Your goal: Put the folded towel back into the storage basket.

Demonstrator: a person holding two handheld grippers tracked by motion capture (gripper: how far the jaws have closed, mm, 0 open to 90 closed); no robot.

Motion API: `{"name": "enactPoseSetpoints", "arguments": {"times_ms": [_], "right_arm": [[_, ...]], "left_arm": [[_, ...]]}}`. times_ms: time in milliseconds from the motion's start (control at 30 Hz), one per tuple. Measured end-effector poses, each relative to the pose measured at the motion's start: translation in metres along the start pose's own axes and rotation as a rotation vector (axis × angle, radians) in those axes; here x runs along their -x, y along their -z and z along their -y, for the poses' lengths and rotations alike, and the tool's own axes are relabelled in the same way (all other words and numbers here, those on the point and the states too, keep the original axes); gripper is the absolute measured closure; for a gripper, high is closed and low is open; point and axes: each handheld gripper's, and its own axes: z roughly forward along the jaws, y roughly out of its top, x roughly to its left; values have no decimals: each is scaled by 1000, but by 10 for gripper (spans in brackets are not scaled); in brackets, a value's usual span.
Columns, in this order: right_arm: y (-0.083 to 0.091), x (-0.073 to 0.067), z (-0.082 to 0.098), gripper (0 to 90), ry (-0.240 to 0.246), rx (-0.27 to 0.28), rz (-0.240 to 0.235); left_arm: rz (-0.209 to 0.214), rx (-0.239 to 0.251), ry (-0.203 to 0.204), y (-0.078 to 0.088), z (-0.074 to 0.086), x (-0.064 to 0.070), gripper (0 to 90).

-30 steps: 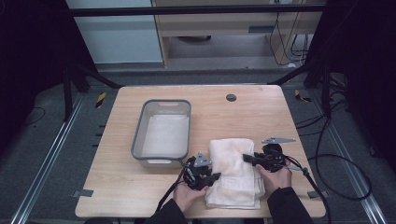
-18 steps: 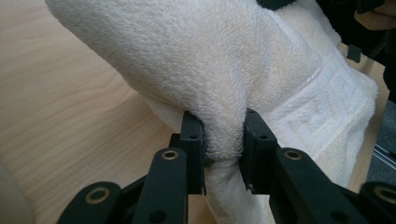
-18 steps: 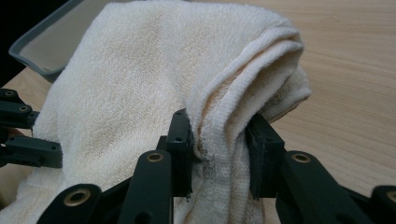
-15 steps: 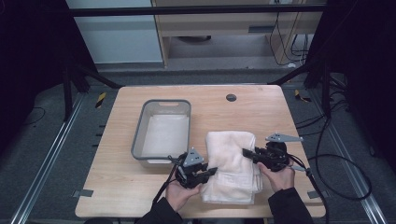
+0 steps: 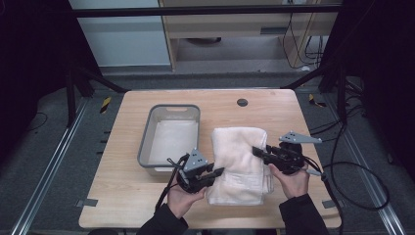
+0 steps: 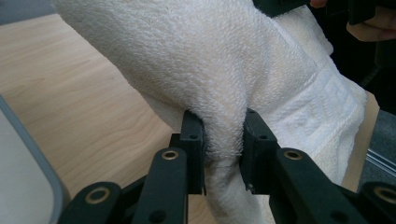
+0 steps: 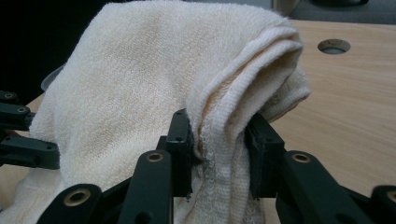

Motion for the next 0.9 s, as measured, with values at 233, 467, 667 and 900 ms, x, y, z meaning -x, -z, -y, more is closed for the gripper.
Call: {"name": "enactPoseSetpoints", "arguments": {"times_ms": [233,467,667,900], "right_arm": [[-2,-9,-12,666,22,22,0],[-5,-18,-24,667,42,44,-6],[-7,-24,-35,666,58,61,-10],[-10,-29,-44,666,69,75,-11]], "left_arm": [[-21,23,-10,12,-6,-5,727],[-34,43,-13,22,-11,-11,727],[-47,65,-12,31,-16,-15,727],[-61,77,-14,38,-20,-21,727]]}}
